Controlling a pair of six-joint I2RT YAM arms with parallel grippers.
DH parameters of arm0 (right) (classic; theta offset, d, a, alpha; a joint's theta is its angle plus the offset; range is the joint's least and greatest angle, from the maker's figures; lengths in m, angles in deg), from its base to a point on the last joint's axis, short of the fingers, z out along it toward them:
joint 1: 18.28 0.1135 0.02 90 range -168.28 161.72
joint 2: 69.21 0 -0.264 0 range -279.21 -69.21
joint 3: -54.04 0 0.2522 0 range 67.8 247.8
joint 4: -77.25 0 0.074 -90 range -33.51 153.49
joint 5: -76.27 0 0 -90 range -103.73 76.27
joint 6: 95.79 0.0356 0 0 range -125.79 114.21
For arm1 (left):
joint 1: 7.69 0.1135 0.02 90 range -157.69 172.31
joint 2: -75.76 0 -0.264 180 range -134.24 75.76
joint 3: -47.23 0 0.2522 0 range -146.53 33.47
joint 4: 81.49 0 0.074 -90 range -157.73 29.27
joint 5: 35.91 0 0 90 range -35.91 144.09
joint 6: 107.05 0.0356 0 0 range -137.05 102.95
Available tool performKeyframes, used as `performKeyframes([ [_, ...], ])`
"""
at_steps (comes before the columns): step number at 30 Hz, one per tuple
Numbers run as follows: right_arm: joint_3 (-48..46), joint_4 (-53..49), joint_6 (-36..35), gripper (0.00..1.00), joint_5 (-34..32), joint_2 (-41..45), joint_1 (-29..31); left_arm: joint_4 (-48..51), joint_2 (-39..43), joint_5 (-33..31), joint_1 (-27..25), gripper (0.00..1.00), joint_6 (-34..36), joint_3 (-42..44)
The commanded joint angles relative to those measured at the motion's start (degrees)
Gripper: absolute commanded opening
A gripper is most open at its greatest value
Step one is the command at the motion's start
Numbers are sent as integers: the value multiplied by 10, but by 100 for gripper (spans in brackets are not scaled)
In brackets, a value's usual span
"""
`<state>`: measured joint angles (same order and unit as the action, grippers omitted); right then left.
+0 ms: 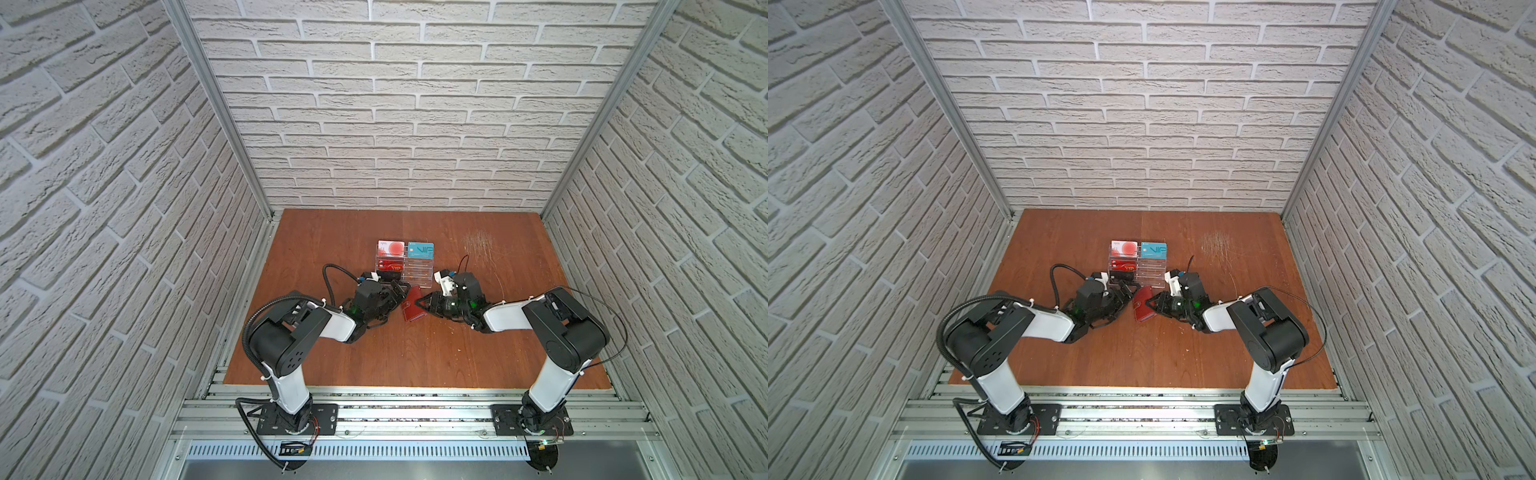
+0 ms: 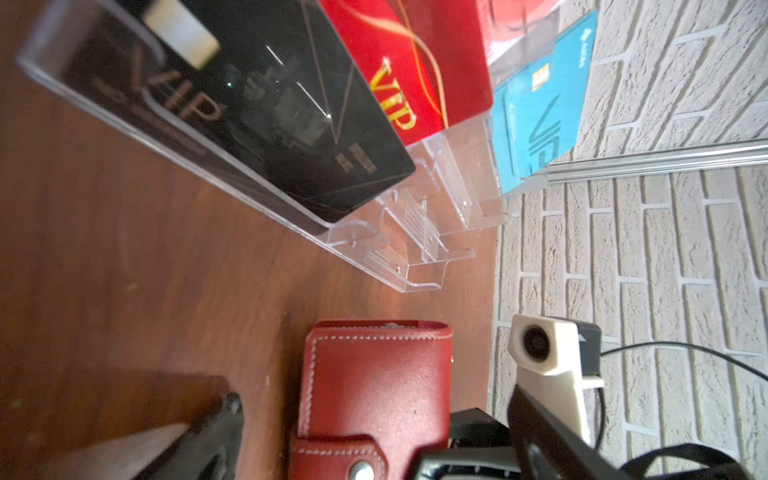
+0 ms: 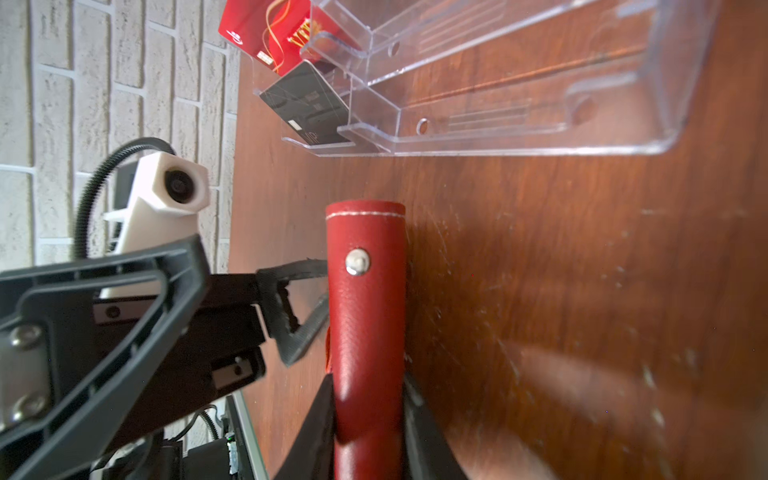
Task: Take the credit cards out of the card holder
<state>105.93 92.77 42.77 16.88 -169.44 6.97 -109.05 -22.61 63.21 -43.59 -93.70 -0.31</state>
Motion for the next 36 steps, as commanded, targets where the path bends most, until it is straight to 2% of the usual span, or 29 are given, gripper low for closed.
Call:
performKeyframes([
  [1, 28, -61, -60, 6, -28, 56, 5, 109, 54, 8, 5, 98, 73, -19],
  [6, 65, -190, -147, 6, -84, 120, 6, 214, 87, 18, -1, 98, 127, -66],
  [14, 134, -329, -264, 6, -171, 172, 19, 234, 70, 41, -7, 98, 122, -115],
  [20, 131, -324, -302, 6, -194, 192, 26, 238, 43, 53, -8, 98, 114, -141],
  [29, 104, -288, -301, 6, -215, 203, 33, 236, 31, 41, -31, 97, 101, -160],
  [36, 92, -279, -298, 6, -227, 214, 34, 224, 3, 45, -50, 92, 97, -181],
])
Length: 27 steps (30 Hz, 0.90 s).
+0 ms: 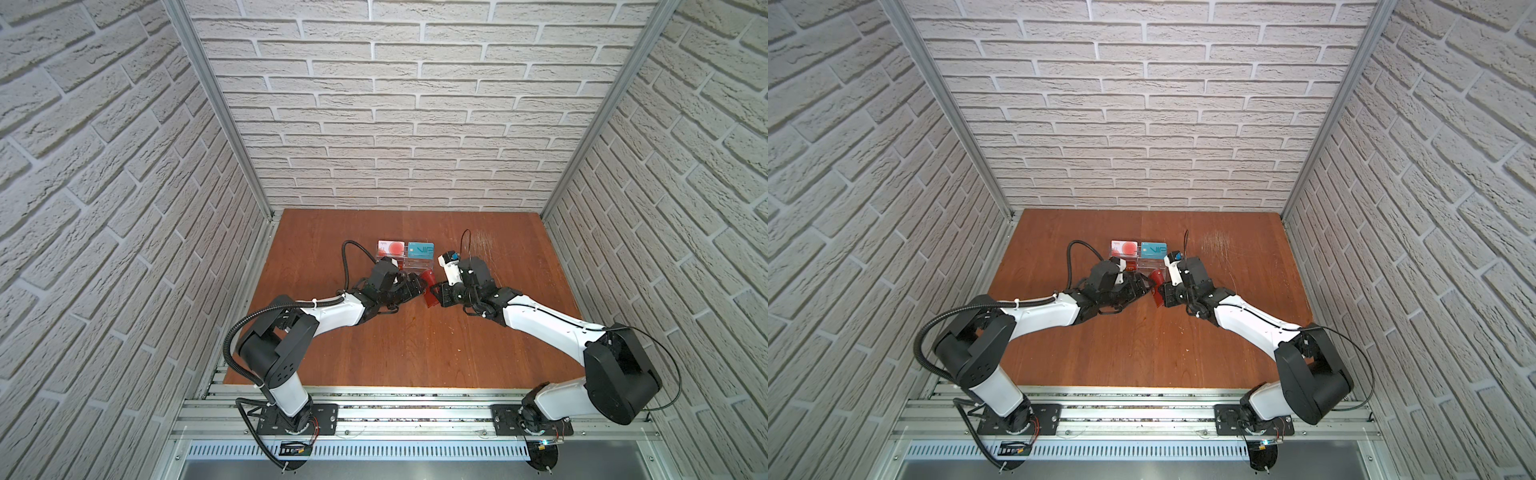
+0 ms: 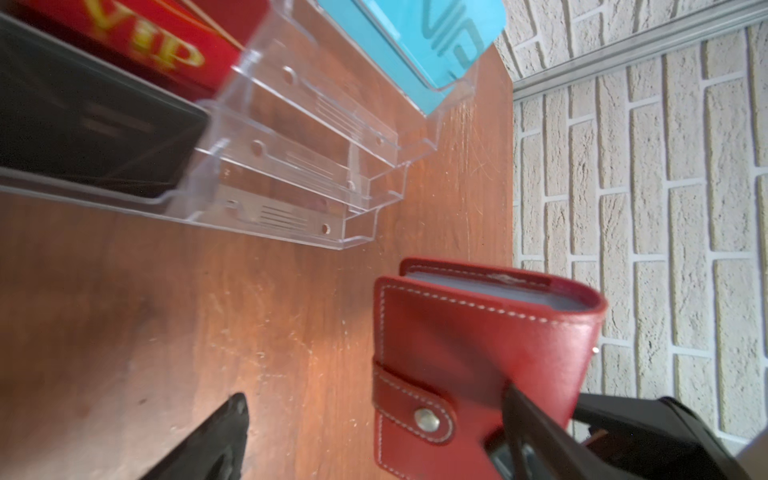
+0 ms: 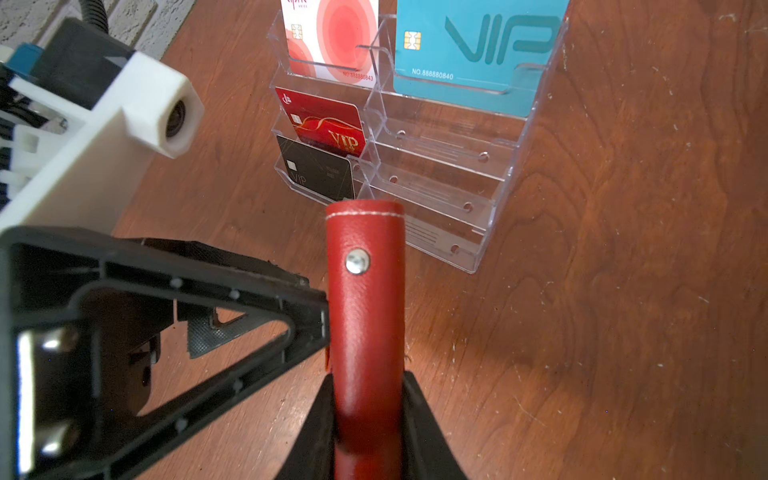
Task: Take the credit cards out of the card holder
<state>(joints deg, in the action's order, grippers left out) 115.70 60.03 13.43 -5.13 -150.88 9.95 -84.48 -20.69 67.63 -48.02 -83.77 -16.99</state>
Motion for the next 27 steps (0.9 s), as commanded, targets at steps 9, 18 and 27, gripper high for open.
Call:
performKeyframes([
  [9, -12, 52, -1, 6, -17, 35, 5, -38, -31, 3, -13, 75, -9, -18],
  [18, -24, 64, 5, 6, -40, 44, 6, -41, -41, 5, -23, 65, -11, -23],
  [27, -30, 65, 6, 6, -53, 47, 6, -43, -56, 8, -29, 53, -11, -32],
])
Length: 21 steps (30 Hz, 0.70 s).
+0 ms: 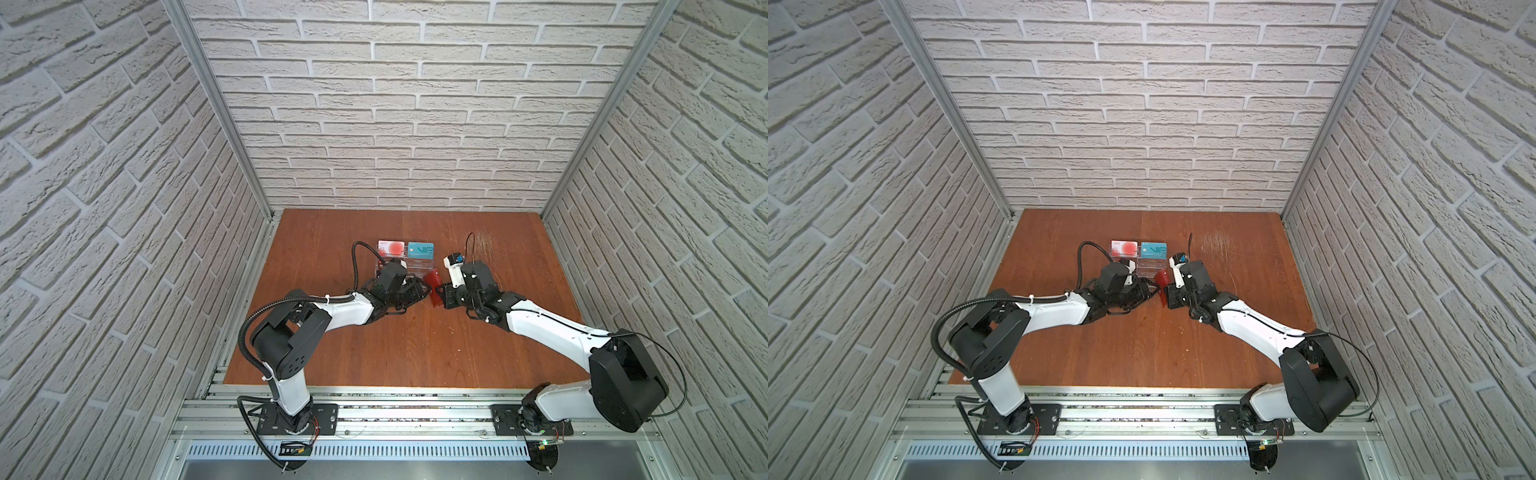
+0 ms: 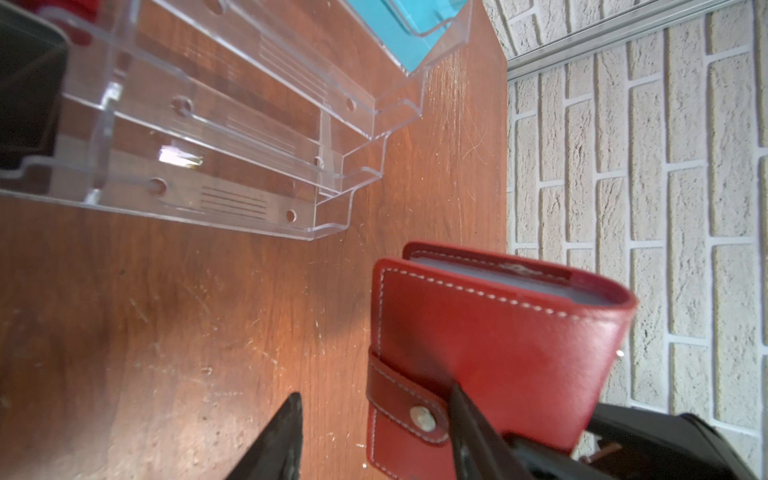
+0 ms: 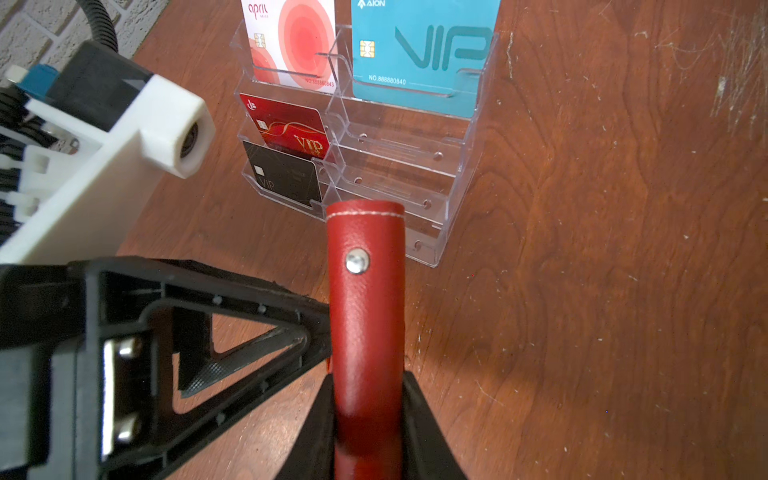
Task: Take the credit cards out of the card holder
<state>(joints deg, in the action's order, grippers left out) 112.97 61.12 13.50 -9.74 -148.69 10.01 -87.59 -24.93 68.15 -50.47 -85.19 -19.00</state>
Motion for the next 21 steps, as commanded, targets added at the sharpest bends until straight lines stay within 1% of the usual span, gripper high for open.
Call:
performKeyframes([
  [1, -3, 55, 6, 6, -7, 25, 5, -12, -16, 3, -5, 52, 3, -12],
  [5, -5, 57, 8, 6, -10, 25, 6, -16, -22, 5, -8, 45, 0, -13],
  [7, -5, 57, 8, 6, -13, 26, 6, -18, -24, 6, -9, 39, 0, -15],
  [13, -6, 57, 11, 6, -22, 24, 7, -19, -29, 8, -13, 32, 0, -16],
  [18, -8, 57, 12, 6, -31, 25, 7, -23, -37, 10, -18, 22, -3, -19],
  [21, -9, 56, 12, 6, -33, 26, 7, -26, -43, 10, -21, 21, -6, -20],
])
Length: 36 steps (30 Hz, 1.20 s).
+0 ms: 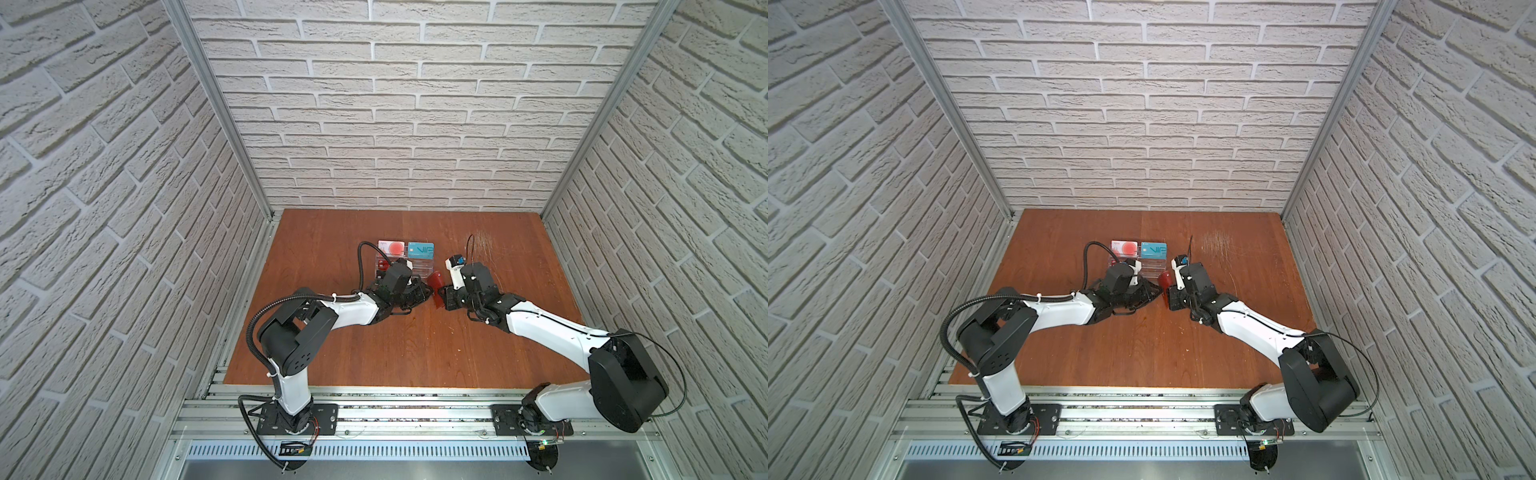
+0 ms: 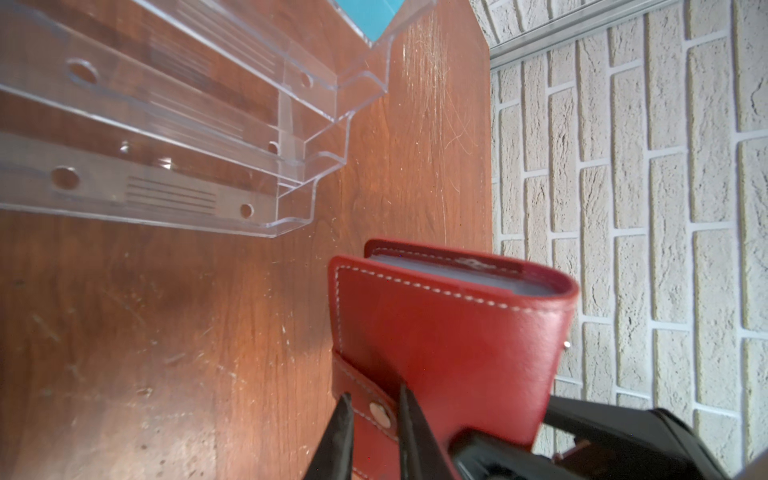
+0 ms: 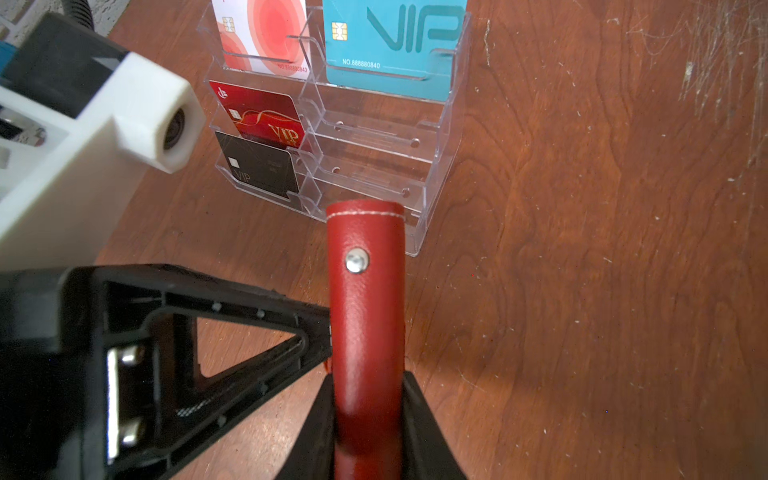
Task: Take the credit cards out of the card holder
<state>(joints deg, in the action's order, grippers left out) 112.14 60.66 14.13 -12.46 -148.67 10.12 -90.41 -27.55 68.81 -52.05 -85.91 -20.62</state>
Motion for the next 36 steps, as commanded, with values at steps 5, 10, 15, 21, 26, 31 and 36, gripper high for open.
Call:
performKeyframes([
  [5, 0, 61, 7, 6, -5, 23, 7, -6, -23, 4, -8, 14, -3, -3],
  [10, 1, 59, 7, 6, -4, 22, 7, -7, -25, 5, -8, 10, -5, -5],
  [15, 2, 59, 7, 6, -2, 18, 8, -8, -26, 4, -8, 4, -5, -3],
  [21, 3, 58, 9, 6, 1, 17, 8, -10, -20, 0, -8, 0, -6, 3],
  [26, 3, 56, 10, 6, 1, 15, 7, -13, -19, -1, -8, 0, -8, 9],
  [31, 4, 54, 11, 6, -1, 14, 8, -15, -19, 0, -8, 0, -9, 10],
  [36, 4, 50, 15, 6, -8, 14, 7, -16, -16, -1, -8, 0, -9, 16],
])
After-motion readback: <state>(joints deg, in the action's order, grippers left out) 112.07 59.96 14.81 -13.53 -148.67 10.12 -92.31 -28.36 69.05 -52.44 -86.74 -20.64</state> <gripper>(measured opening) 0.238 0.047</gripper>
